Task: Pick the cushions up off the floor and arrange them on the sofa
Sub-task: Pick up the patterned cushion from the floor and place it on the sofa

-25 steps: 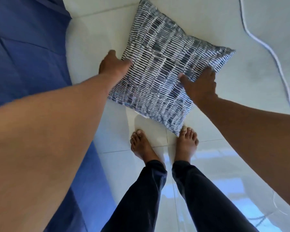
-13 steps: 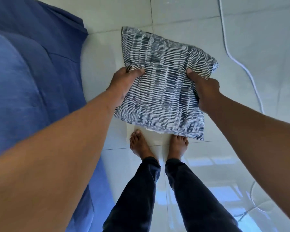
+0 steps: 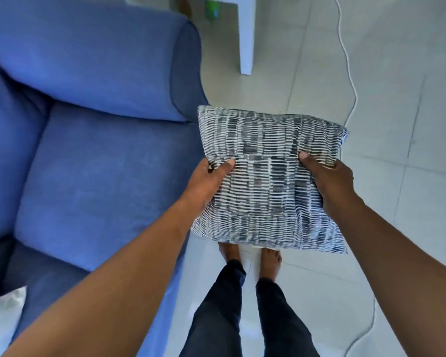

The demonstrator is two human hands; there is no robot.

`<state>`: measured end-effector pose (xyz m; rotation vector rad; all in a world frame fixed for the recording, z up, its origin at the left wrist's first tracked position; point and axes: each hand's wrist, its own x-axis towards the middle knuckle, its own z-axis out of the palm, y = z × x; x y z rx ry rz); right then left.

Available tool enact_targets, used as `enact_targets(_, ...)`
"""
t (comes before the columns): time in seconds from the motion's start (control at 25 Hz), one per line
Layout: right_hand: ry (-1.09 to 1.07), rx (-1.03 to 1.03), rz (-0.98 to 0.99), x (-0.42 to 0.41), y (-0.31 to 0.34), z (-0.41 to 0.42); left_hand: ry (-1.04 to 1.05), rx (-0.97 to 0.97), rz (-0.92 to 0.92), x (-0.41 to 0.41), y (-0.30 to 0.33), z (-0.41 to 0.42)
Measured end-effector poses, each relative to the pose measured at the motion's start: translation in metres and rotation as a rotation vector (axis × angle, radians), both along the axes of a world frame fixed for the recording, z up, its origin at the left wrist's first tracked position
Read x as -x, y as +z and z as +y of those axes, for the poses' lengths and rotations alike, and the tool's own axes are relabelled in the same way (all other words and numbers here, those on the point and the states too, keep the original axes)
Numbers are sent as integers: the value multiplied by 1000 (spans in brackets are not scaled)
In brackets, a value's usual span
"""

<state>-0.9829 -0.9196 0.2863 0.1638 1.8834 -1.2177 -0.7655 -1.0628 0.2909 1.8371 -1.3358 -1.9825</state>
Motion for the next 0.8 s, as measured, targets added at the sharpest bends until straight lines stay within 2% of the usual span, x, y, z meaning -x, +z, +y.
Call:
enact_targets(0.12, 84, 0, 40, -10, 30, -14, 83, -23, 19, -23, 32, 8)
enact_targets(0.32, 303, 57, 75, -72, 99, -54, 360, 54, 76, -110, 102, 10)
enact_targets(0.6, 663, 86, 126, -177, 150, -172, 696, 107, 131, -233, 129, -16)
enact_targets(0.8, 848, 109, 101, -278, 155, -282, 873, 138, 105, -325, 134, -68)
